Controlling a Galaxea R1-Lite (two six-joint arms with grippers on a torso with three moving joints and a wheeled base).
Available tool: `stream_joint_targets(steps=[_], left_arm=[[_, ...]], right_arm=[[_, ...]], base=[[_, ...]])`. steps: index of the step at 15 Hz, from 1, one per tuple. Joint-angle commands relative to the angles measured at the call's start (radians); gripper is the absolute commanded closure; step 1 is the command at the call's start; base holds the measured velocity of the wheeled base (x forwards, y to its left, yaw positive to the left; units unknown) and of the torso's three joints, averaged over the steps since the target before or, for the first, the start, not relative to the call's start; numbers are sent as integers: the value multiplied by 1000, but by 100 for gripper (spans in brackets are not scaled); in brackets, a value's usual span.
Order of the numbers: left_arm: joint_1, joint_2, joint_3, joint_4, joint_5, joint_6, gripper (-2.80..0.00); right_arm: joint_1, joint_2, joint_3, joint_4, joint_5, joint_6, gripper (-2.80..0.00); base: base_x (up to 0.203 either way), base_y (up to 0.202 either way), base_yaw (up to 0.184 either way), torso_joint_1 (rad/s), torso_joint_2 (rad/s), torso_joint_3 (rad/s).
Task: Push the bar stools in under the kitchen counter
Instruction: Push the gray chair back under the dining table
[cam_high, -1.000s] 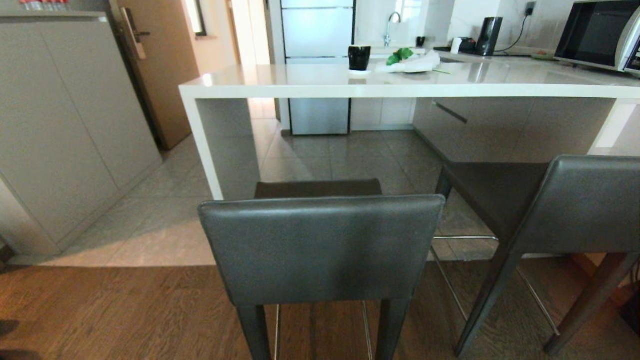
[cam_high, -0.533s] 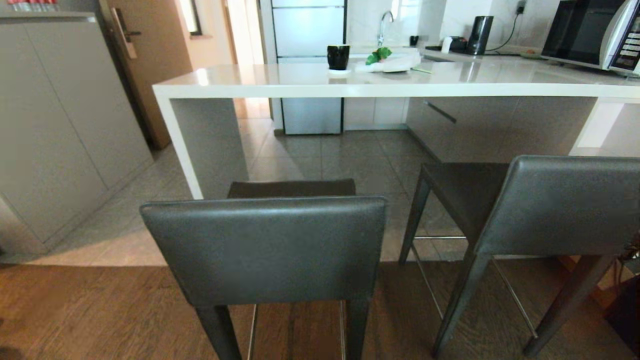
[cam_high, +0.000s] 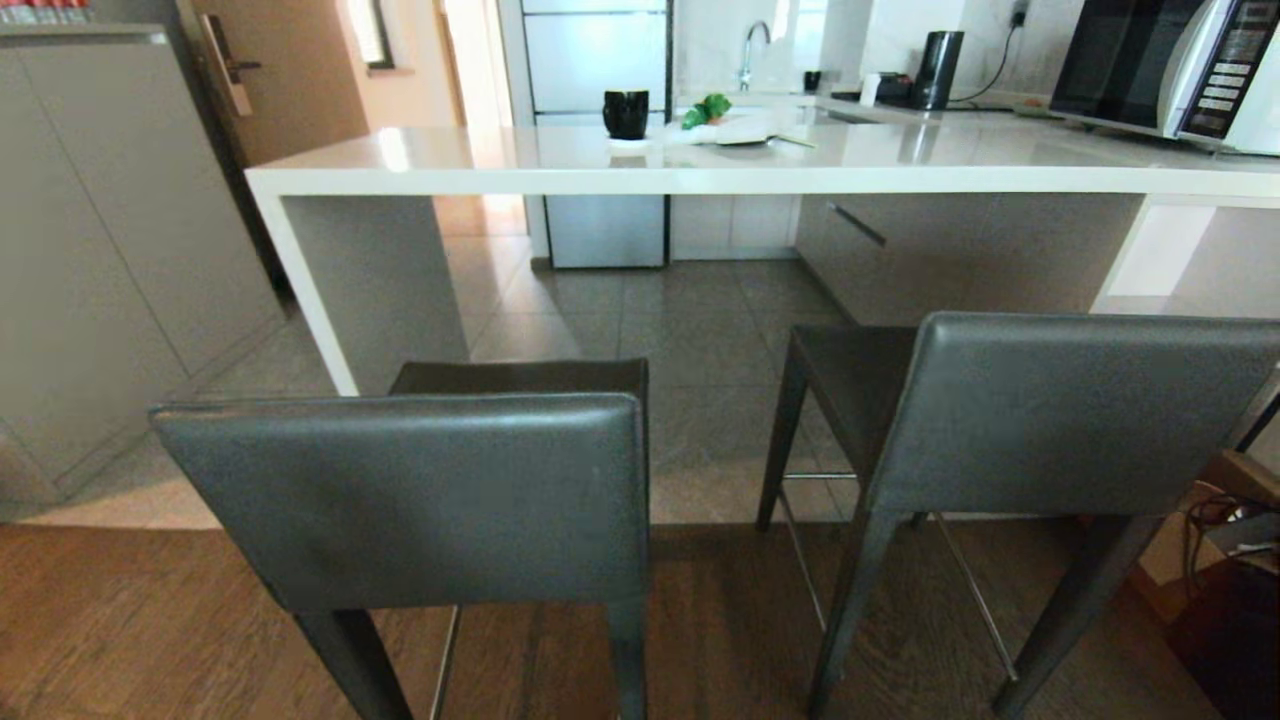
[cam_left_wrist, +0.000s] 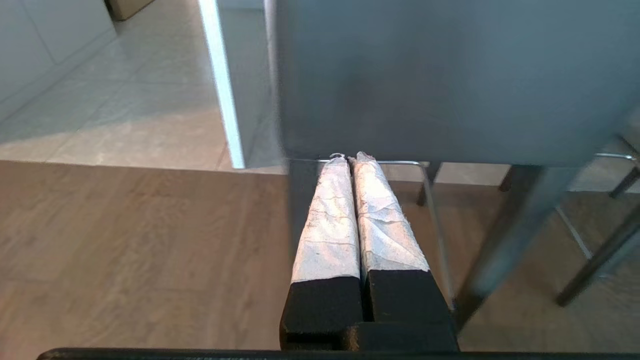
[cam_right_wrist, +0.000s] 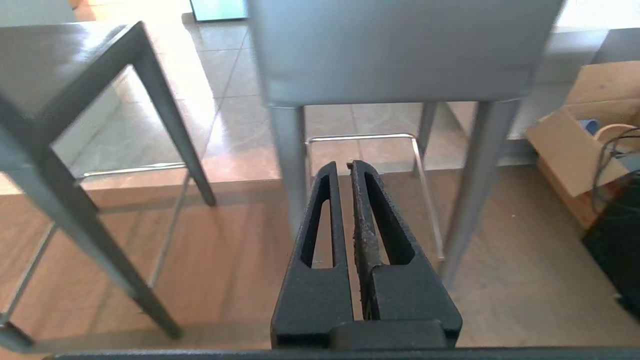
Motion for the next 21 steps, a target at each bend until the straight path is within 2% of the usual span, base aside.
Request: stream_joint_targets(steps=[1,21], left_arm=[[-1,1,2,-1,0,-1,0],[-1,1,2,-1,0,-1,0]], right_arm=[[0,2,0,0,0,0,0],[0,2,0,0,0,0,0]], base=[[0,-194,2,2,0,2],[0,-193,2,2,3,2]])
